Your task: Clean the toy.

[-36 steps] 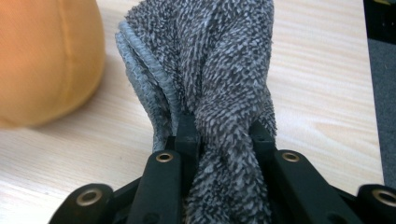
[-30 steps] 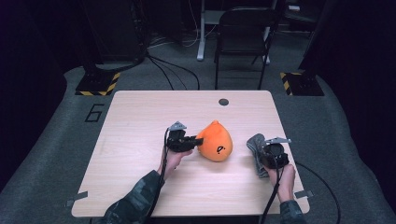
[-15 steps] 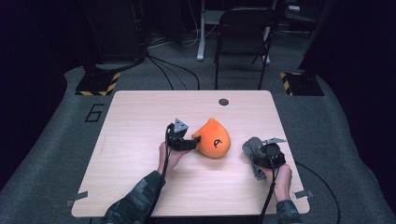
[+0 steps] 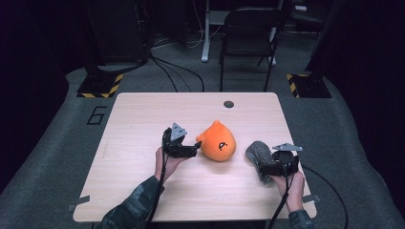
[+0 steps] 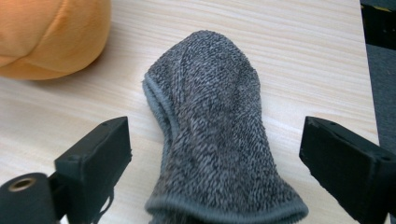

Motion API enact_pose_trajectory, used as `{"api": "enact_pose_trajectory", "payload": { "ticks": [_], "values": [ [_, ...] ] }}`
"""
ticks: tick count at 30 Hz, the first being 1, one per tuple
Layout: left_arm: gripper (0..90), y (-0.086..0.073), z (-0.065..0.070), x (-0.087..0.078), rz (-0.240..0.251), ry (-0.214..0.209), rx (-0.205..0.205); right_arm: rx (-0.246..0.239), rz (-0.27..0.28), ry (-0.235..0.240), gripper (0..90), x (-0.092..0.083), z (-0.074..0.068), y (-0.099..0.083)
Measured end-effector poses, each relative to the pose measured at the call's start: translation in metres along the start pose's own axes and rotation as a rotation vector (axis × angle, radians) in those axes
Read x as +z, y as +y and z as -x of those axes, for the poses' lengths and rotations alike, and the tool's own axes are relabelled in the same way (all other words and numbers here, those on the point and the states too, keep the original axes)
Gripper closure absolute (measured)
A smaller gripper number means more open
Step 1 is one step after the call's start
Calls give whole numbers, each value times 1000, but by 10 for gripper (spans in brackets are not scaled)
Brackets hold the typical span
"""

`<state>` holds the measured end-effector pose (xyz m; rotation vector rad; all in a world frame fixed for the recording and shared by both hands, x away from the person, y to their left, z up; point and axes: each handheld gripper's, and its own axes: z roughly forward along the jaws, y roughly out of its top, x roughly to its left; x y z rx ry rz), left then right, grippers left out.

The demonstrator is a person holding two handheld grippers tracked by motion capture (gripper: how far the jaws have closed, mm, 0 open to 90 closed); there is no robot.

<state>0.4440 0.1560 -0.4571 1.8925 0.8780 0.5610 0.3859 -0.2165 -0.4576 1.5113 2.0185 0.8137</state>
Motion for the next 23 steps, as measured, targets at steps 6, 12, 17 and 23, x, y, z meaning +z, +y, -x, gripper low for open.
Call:
{"api": "enact_pose_trajectory", "payload": {
  "ticks": [6,12,17,23],
  "values": [
    [101,-22,-7,-22,-30,3,16,-16,4,26,16,-10,7,-15],
    [70,-52,-27,-44,-76,47,-1,-39,-19,31,0,-14,16,-45],
    [57,-75,-45,-60,-122,77,-15,-43,-19,42,0,-13,24,-63],
    [26,-104,-60,-67,-210,110,-12,-51,-42,35,0,-6,29,-75]
  ]
}}
